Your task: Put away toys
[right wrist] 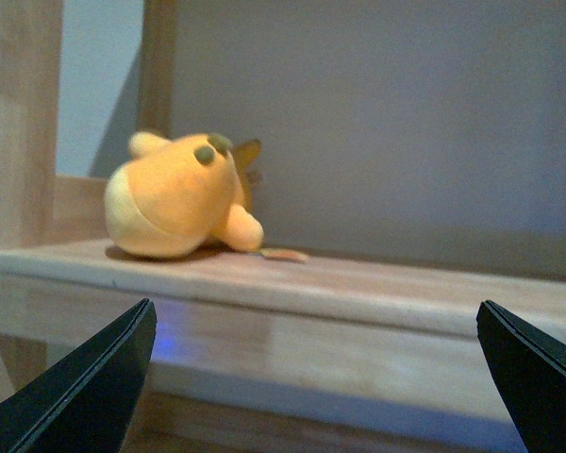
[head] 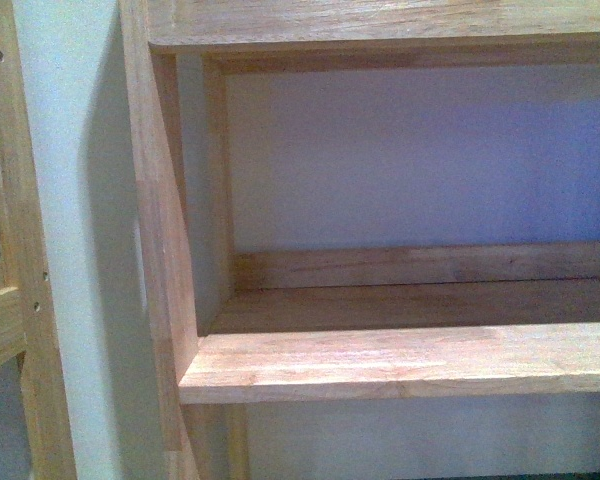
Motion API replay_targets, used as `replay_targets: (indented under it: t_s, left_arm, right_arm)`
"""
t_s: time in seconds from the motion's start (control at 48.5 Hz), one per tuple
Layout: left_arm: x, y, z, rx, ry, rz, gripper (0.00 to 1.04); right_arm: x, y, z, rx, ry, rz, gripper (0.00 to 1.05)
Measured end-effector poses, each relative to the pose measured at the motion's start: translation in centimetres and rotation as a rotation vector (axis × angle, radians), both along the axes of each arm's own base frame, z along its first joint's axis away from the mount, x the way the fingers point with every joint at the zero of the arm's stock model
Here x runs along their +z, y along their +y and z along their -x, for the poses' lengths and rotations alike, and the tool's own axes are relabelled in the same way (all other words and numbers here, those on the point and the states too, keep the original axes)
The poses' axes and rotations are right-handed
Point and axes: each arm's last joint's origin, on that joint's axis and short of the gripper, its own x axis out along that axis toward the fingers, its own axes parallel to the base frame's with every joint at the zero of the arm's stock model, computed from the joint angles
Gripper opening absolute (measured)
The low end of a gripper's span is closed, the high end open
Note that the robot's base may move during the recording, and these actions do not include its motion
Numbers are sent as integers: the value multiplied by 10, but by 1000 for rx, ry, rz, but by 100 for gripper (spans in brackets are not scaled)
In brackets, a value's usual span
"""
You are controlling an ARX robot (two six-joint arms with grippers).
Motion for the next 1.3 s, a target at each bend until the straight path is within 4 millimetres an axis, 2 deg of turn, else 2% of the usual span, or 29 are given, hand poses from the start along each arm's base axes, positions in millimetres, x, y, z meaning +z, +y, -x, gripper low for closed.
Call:
replay_targets:
  t_s: [0.083,0.268,0.371,0.516,0.557,0.763,0.825,0.867,1.3]
  left_arm:
    - [0,0,0,0,0,0,99]
    - [0,0,0,0,0,0,99]
    - [0,0,0,0,0,0,99]
    - [0,0,0,0,0,0,99]
    - [0,0,0,0,0,0,99]
    - [0,0,0,0,0,0,99]
    - [0,0,0,0,0,0,99]
    - [0,0,0,0,0,0,99]
    - [0,0,0,0,0,0,99]
  right_arm:
    - [-21,-8,11,-16,33,-12,104]
    - [-92,-17,46,-51,106,-83,104]
    - [-125,-14,50,-94,98,-76,104]
    - [-168,-15,47,-113,476,-9,79]
    - [-178,-18,47,-115,507,-8,70]
    - [-199,-26,48,-85,509,-18,36]
    - [-207,-33,48,-111,511,-28,22]
    - [-211,-35,48,-124,512,-31,17]
    - [-233,-35,48,-122,511,-32,18]
